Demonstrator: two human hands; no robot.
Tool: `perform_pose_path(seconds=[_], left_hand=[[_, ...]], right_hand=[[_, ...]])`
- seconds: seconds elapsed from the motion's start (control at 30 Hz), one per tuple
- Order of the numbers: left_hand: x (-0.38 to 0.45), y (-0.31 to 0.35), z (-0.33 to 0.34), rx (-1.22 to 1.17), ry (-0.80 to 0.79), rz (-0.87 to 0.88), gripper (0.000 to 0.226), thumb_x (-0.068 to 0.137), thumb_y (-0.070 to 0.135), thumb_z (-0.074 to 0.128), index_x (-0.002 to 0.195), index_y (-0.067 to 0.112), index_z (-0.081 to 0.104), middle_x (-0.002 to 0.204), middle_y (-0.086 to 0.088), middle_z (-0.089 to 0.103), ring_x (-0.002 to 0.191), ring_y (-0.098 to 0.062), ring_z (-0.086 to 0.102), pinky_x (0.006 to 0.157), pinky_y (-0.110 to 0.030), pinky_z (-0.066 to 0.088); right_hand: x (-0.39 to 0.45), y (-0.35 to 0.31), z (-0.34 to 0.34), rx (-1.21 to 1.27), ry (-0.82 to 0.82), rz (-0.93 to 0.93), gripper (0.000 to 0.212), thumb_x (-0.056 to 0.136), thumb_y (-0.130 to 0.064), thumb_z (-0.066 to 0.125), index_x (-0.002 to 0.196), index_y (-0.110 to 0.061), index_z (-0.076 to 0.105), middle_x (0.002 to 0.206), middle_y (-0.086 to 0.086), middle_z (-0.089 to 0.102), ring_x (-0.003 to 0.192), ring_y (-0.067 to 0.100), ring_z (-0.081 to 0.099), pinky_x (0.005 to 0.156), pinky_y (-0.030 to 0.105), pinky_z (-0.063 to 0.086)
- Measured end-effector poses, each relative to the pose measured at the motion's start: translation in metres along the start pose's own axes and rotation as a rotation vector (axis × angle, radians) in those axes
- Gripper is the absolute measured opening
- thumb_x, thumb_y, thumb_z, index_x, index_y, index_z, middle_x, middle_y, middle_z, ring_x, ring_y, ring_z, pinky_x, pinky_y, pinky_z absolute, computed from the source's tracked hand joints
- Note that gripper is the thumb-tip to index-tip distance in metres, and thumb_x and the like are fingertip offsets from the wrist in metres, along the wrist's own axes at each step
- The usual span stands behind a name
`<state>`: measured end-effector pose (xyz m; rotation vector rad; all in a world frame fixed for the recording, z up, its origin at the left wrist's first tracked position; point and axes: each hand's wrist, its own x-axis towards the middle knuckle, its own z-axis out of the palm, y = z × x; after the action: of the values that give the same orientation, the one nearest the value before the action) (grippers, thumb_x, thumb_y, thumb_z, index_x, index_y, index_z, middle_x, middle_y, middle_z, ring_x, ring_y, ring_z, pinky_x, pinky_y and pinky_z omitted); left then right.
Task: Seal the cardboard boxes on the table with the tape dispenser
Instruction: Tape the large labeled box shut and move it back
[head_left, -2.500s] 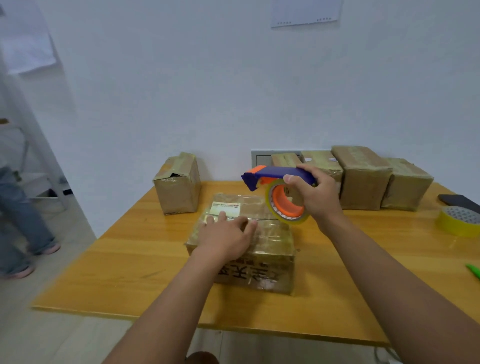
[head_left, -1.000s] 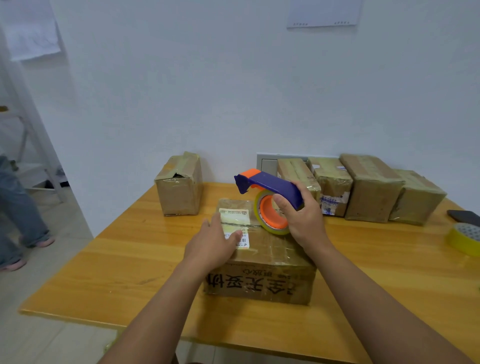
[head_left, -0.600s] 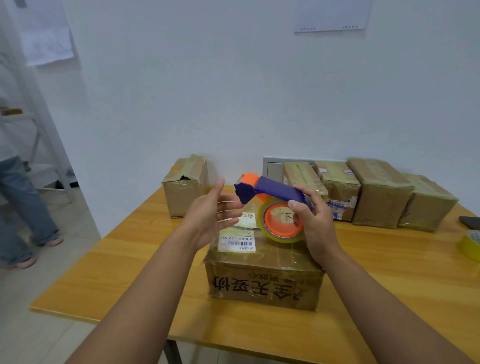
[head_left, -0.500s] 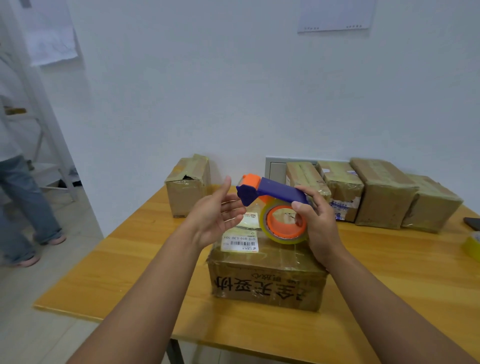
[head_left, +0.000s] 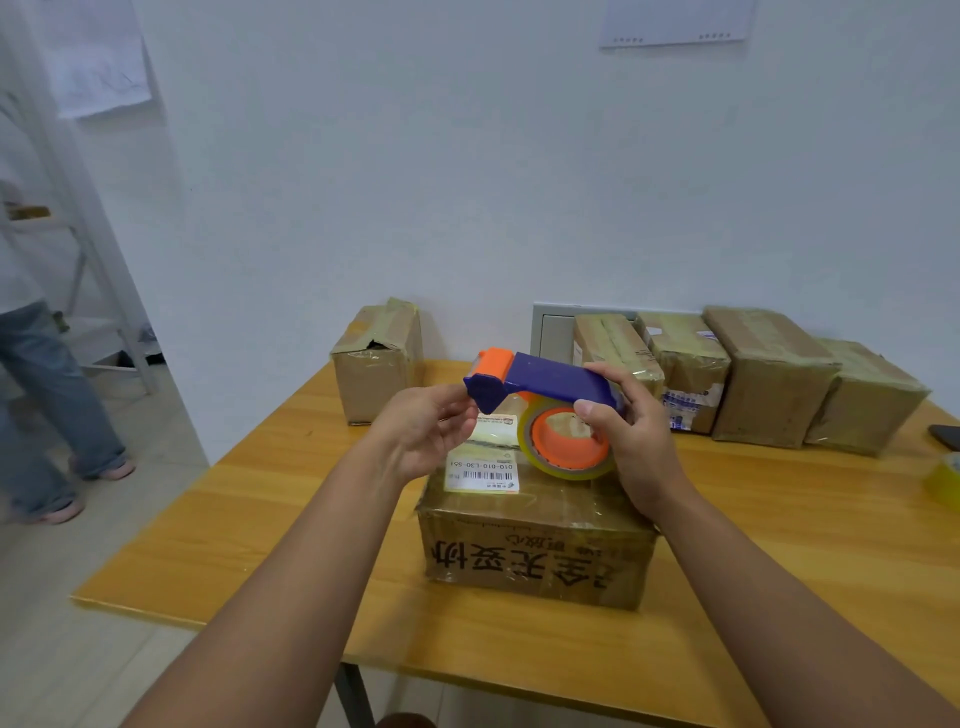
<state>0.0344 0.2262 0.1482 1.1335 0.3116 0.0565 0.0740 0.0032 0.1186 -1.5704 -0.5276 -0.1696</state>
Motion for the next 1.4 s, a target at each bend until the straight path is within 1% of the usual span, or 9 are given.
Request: perform_pose_path(seconds=[0.13, 0.3, 0.5, 0.63, 0.8, 0.97, 1.13, 1.27, 1.4], left_hand=[[0.007, -0.008, -0.008, 0.24, 0.06, 0.137, 0.007, 0.093, -0.001, 0.058, 0.091, 0.001, 0.065, 0.064, -0.005, 0.06, 0.058, -0.01, 0.051, 0.057, -0.019, 0.047], [0.017, -0.013, -0.014, 0.36, 0.096, 0.21, 0.008, 0.094, 0.0, 0.058, 0.093, -0.001, 0.066, 0.069, -0.008, 0.059, 0.06, -0.014, 0.05, 0.056, -0.022, 0.044], [0.025, -0.011, -0.009, 0.449, 0.095, 0.258, 0.011, 0.092, 0.001, 0.059, 0.083, 0.005, 0.065, 0.074, -0.008, 0.06, 0.068, -0.016, 0.052, 0.062, -0.025, 0.048], [0.021, -0.025, -0.004, 0.486, 0.155, 0.334, 0.016, 0.091, 0.008, 0.06, 0.076, 0.013, 0.065, 0.074, -0.002, 0.062, 0.074, -0.016, 0.051, 0.069, -0.029, 0.042], [-0.004, -0.039, 0.003, 0.376, 0.274, 0.346, 0.016, 0.092, 0.011, 0.061, 0.077, 0.012, 0.064, 0.081, 0.001, 0.065, 0.079, -0.015, 0.055, 0.075, -0.033, 0.045], [-0.028, -0.045, 0.018, 0.376, 0.309, 0.394, 0.013, 0.094, 0.013, 0.062, 0.08, 0.012, 0.063, 0.091, -0.001, 0.066, 0.081, -0.01, 0.056, 0.068, -0.027, 0.042], [-0.006, -0.006, -0.004, 0.591, 0.218, 0.487, 0.012, 0.094, 0.016, 0.063, 0.083, 0.013, 0.064, 0.079, 0.001, 0.069, 0.077, -0.012, 0.061, 0.073, -0.028, 0.048], [0.008, -0.017, -0.013, 0.64, 0.138, 0.389, 0.013, 0.095, 0.01, 0.059, 0.083, 0.011, 0.063, 0.078, -0.001, 0.07, 0.077, -0.013, 0.061, 0.073, -0.029, 0.045], [0.001, -0.029, -0.008, 0.511, 0.21, 0.357, 0.016, 0.096, 0.018, 0.061, 0.088, 0.005, 0.066, 0.081, -0.002, 0.069, 0.081, -0.013, 0.061, 0.074, -0.027, 0.047]], right_hand=[[-0.001, -0.003, 0.004, -0.057, -0.017, -0.013, 0.052, 0.072, -0.044, 0.072, 0.121, -0.038, 0.058, 0.114, -0.021, 0.058, 0.104, 0.0, 0.058, 0.08, 0.024, 0.055], [0.0, -0.008, 0.007, -0.13, 0.002, -0.024, 0.055, 0.07, -0.045, 0.073, 0.122, -0.037, 0.058, 0.115, -0.023, 0.056, 0.098, -0.012, 0.054, 0.079, 0.017, 0.05], [-0.012, -0.009, 0.013, -0.088, 0.166, 0.02, 0.051, 0.077, -0.037, 0.08, 0.124, -0.033, 0.06, 0.113, -0.017, 0.059, 0.101, 0.003, 0.059, 0.073, 0.017, 0.051], [-0.03, -0.002, 0.03, -0.008, 0.302, 0.015, 0.068, 0.063, -0.058, 0.071, 0.126, -0.034, 0.058, 0.116, -0.011, 0.061, 0.102, 0.007, 0.061, 0.079, 0.024, 0.054], [-0.02, -0.003, 0.012, -0.039, 0.172, -0.046, 0.065, 0.064, -0.056, 0.067, 0.123, -0.031, 0.06, 0.114, -0.012, 0.061, 0.098, -0.003, 0.06, 0.073, 0.014, 0.051], [0.006, -0.01, -0.007, -0.072, 0.057, 0.008, 0.06, 0.067, -0.054, 0.067, 0.121, -0.029, 0.063, 0.114, -0.005, 0.065, 0.098, 0.009, 0.063, 0.073, 0.018, 0.051], [-0.023, -0.021, 0.033, -0.047, 0.241, 0.042, 0.046, 0.083, -0.036, 0.074, 0.125, -0.029, 0.055, 0.108, -0.017, 0.057, 0.097, 0.003, 0.058, 0.075, 0.017, 0.048], [-0.044, -0.011, 0.058, -0.04, 0.348, 0.011, 0.052, 0.083, -0.039, 0.076, 0.128, -0.032, 0.052, 0.109, -0.022, 0.056, 0.097, -0.011, 0.056, 0.071, 0.005, 0.046], [-0.029, 0.001, 0.039, -0.037, 0.292, -0.001, 0.056, 0.075, -0.051, 0.068, 0.126, -0.032, 0.057, 0.109, -0.017, 0.062, 0.096, -0.001, 0.061, 0.077, 0.015, 0.052]])
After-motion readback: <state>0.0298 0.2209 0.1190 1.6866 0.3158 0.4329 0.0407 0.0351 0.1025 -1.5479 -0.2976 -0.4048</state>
